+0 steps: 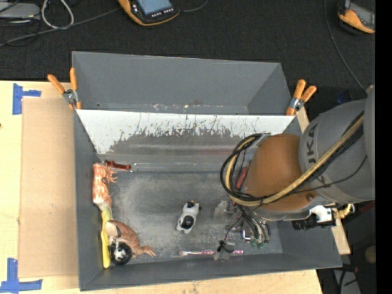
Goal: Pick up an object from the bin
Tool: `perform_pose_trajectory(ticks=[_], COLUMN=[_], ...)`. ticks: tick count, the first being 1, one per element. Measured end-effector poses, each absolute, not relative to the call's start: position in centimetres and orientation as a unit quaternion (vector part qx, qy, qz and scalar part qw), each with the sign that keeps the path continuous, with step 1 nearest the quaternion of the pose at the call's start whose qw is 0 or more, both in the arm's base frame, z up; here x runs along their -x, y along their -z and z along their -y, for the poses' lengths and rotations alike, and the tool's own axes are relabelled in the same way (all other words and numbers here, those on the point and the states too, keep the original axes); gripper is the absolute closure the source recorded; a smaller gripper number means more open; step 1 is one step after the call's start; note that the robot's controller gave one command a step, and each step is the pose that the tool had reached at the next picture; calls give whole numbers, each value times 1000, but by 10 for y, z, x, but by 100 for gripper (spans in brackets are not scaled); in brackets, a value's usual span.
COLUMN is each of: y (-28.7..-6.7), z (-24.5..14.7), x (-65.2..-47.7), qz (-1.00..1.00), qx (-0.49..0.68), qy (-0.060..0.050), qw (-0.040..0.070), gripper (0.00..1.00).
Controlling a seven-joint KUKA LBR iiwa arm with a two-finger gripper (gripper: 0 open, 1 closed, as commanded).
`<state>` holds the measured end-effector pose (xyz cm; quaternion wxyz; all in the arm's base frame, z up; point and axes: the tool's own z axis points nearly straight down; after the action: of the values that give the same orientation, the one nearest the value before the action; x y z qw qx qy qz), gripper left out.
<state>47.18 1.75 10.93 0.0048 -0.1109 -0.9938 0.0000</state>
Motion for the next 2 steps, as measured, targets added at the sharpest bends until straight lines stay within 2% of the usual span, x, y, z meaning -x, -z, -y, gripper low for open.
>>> perform_pose_trajectory(ticks=[1,2], y=[-72,-70], z=[-2,-39], x=[-478,-471], qz=[1000,995], qx=[1,104], qy=[0,0], qw=[-9,4], gripper=[0,100])
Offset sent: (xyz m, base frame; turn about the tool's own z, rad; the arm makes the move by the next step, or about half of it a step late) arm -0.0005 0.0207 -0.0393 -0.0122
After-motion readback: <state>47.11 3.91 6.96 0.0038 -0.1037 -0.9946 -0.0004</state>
